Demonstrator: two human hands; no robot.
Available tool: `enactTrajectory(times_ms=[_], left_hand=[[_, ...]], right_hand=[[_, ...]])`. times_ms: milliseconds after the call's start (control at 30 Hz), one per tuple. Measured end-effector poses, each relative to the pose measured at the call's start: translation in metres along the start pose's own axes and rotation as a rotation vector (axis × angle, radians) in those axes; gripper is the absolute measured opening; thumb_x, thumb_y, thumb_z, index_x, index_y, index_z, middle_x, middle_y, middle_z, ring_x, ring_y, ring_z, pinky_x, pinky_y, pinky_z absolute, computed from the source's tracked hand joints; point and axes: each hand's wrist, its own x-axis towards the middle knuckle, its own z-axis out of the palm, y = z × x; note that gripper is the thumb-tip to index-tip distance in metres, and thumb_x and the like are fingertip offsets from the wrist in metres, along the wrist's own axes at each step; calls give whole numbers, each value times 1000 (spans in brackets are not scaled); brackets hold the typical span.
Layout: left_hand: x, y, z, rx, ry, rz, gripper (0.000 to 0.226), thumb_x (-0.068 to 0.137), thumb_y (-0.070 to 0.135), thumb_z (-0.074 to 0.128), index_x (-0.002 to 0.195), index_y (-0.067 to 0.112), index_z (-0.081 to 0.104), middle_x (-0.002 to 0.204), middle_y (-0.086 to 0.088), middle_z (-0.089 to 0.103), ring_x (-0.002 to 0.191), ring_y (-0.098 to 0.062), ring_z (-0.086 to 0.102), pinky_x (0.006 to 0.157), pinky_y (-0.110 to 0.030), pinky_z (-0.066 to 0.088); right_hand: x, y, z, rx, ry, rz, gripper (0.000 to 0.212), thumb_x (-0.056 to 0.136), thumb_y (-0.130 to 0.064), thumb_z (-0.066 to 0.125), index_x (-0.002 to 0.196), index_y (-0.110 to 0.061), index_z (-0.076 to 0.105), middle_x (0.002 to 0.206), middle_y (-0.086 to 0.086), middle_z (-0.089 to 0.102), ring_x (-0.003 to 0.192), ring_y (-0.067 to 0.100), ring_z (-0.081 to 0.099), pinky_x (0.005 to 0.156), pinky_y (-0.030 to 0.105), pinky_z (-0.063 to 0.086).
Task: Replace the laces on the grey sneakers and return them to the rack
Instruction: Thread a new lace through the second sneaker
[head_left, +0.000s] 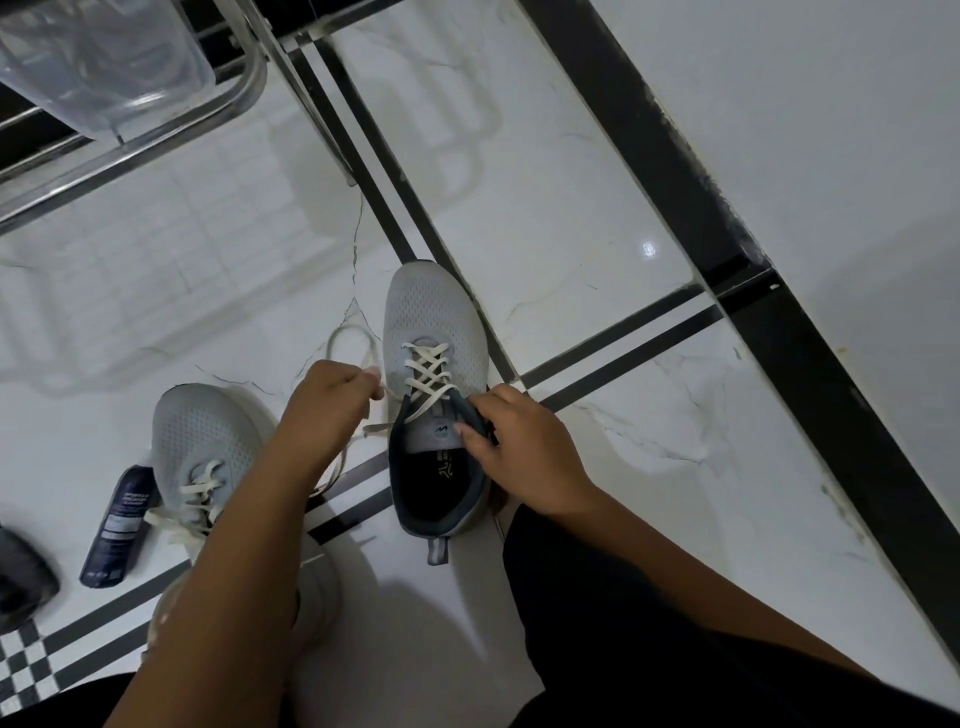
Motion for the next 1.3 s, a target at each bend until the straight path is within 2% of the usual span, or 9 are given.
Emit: enactTrajectory(times_ms=[133,233,333,500,600,800,967,1167,1300], left_hand=[[-17,13,-11,-319,-132,-65,20,90,23,62,74,16,71,91,11,71,92,-2,60,80,-21,38],[-27,23,-11,-454,-173,-39,13,87,12,63,79,11,73,70,19,71,65,18,58,68,-11,36],[-33,33,-7,-561,-190,4,9,85,6,63,84,9,72,68,17,70,61,15,61,56,-1,43],[-33,41,1,-532,-147,17,7,81,9,70,87,6,72,88,-3,70,79,-6,66,73,-12,49],[-33,41,8,-473,-92,44,6,80,13,73,83,8,74,88,-1,70,84,-8,66,70,-14,51],[-36,48,15,-546,60,18,10,84,15,70,74,14,72,65,7,68,56,4,62,48,-3,41],[-30,38,3,-578,172,-14,6,84,21,70,79,23,71,78,17,68,66,19,56,60,-4,39],[-19,9,-14,-616,309,-119,7,86,22,68,80,23,68,90,11,67,96,-7,58,86,-20,40],[-13,-6,-4,-507,423,-239,13,91,21,62,79,18,59,77,1,52,69,-10,47,67,-20,38]], right_hand=[[3,-9,-20,203,-13,75,41,86,-42,66,122,-20,63,110,-4,61,104,10,53,85,25,46],[8,-24,-39,484,18,154,26,85,-30,71,108,-18,71,101,-6,66,93,3,60,81,13,46],[14,-40,-55,914,-131,285,15,87,-16,69,101,-13,73,96,-2,73,91,7,67,82,16,50],[13,-50,-61,1311,-397,365,17,92,-7,60,101,-15,70,91,-5,71,84,2,67,73,17,51],[12,-50,-55,1228,-318,367,15,89,-14,66,103,-16,70,95,-1,71,88,5,67,76,17,50],[17,-39,-55,1198,-205,429,16,96,-14,55,97,-14,70,82,5,70,83,16,67,83,26,52],[15,-15,-71,991,-138,397,12,94,-13,60,100,-10,70,66,-2,62,57,13,54,58,18,49],[13,24,-99,585,-127,447,9,87,-22,69,93,-17,74,81,-1,68,71,7,58,66,16,50],[15,36,-97,368,-139,469,15,93,-15,61,102,-18,73,92,0,69,88,13,61,81,25,49]])
